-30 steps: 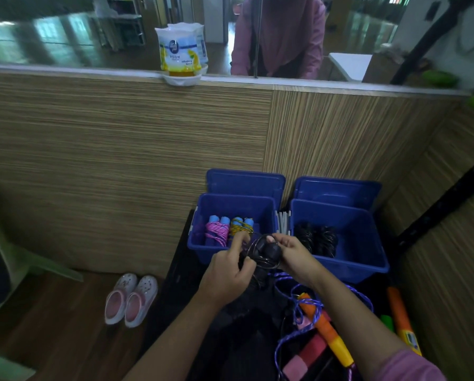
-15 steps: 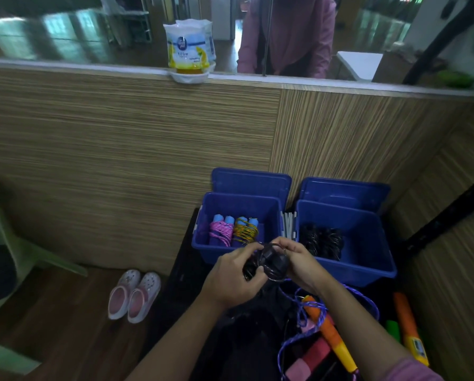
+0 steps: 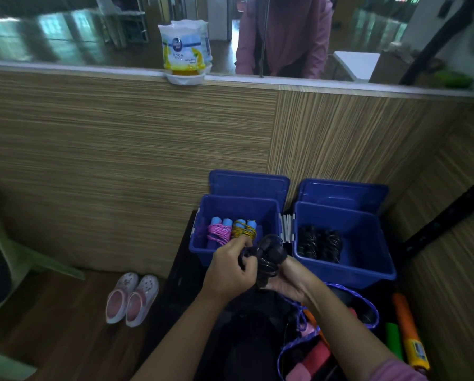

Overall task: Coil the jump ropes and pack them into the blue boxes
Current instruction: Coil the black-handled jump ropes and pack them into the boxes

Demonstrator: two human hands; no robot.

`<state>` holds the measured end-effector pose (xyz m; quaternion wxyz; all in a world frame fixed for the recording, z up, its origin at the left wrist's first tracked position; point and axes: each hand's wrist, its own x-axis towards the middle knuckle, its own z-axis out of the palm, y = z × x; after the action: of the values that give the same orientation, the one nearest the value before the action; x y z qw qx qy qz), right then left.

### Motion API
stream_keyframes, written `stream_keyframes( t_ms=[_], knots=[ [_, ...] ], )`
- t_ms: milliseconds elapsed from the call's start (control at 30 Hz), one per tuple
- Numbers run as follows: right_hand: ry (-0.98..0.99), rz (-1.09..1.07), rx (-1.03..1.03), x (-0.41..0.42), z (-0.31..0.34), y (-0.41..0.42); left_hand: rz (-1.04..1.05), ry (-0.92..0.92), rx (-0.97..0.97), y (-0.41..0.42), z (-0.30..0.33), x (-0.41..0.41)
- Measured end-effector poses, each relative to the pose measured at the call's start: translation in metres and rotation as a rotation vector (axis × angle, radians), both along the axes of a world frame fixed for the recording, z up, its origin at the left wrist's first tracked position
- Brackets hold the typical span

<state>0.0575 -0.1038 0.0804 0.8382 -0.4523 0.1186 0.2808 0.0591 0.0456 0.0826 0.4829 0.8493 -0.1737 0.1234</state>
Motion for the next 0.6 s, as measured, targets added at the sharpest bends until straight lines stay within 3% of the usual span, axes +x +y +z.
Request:
stream_keyframes(
  t_ms=[167,300,433,533,600],
  knots=[
    [0.090,-0.087,-0.080,0.004,0.001,0.003,0.101,0.013,-0.045,-0.008,-0.005,0.001],
    [0.187,-0.250,-0.081,0.009,-0.005,0.004,0.233,0.141,-0.160,-0.016,-0.006,0.007],
    [0.130,-0.369,-0.064,0.012,-0.001,0.007,0.390,0.348,-0.219,-0.022,-0.003,0.013],
    [0.058,-0.362,0.024,0.007,0.001,0.006,0.381,0.465,-0.257,-0.027,-0.004,0.016],
    [-0.046,-0.333,-0.023,0.004,-0.001,0.008,0.317,0.510,-0.288,-0.032,-0.003,0.016]
  ],
)
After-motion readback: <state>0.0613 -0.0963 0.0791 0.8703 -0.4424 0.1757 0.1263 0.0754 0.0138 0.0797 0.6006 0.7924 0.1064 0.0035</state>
